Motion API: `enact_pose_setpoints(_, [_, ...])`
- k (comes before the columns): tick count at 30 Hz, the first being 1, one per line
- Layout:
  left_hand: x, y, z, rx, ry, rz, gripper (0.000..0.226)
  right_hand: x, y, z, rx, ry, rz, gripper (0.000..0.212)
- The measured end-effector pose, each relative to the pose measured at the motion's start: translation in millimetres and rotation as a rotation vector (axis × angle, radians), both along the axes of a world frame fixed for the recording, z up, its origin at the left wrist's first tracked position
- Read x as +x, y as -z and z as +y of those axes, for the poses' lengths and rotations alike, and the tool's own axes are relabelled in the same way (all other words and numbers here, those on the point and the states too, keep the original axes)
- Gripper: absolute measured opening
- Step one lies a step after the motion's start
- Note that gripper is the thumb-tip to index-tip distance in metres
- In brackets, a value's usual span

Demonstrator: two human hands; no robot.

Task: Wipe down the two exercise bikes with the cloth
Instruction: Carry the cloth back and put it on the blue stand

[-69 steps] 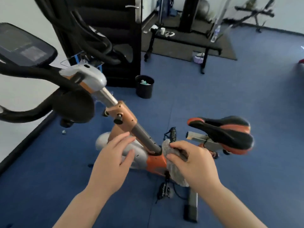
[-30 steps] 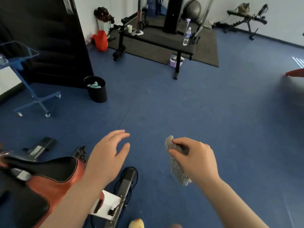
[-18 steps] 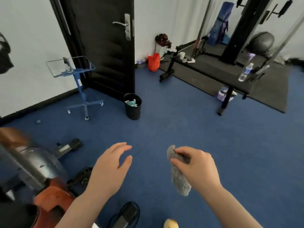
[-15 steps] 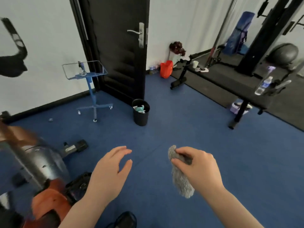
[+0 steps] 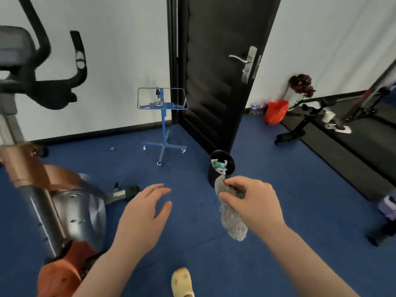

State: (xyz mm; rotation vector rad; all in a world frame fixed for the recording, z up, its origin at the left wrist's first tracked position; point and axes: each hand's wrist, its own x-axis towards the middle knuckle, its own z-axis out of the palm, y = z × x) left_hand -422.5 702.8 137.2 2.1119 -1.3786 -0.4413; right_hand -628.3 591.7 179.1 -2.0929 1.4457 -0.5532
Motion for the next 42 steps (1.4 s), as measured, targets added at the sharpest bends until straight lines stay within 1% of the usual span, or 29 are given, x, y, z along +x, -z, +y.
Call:
enact_pose_setpoints(3, [25,-1,-57,0.017,-0.010,-0.026,0.030,24,-3,-63,0.008,-0.023,0.008,0.022])
enact_pose_setpoints(8, [68,-13,-152,0.015,-0.018,-0.120,0.029,65,-11,-154,0.009,-0.043,-0.028,0.022])
enact_pose_setpoints(14, [91,-21,-250,0.073,0.001,-0.127,0.034,102,-2,-256,0.051,-0.077,-0.023,0.022])
enact_pose_setpoints(18, [114,-16,-316,0.079,-0.079,-0.150,0.034,138,6,-335,0.056,-0.174,-0.030,0.022])
enact_pose_setpoints(22, [139,-20,-378,0.110,-0.144,-0.133,0.034,172,1,-409,0.064,-0.266,-0.033,0.021])
enact_pose_setpoints(25, [159,-25,-423,0.063,-0.205,-0.137,0.032,197,1,-464,0.065,-0.308,-0.018,0.021])
enact_pose_setpoints(27, [170,-22,-442,0.049,-0.238,-0.118,0.032,216,6,-492,0.063,-0.332,-0.007,0.022])
enact_pose_setpoints(30, [191,-6,-463,0.089,-0.255,-0.087,0.031,248,16,-528,0.084,-0.355,-0.005,0.025])
enact_pose_setpoints(33, [223,13,-492,0.144,-0.272,-0.049,0.031,291,31,-568,0.121,-0.363,-0.006,0.025])
enact_pose_setpoints(36, [269,32,-530,0.156,-0.262,0.001,0.031,341,51,-608,0.148,-0.332,-0.033,0.025])
enact_pose_setpoints(42, [389,60,-619,0.199,-0.229,0.034,0.032,454,97,-683,0.208,-0.218,-0.073,0.024])
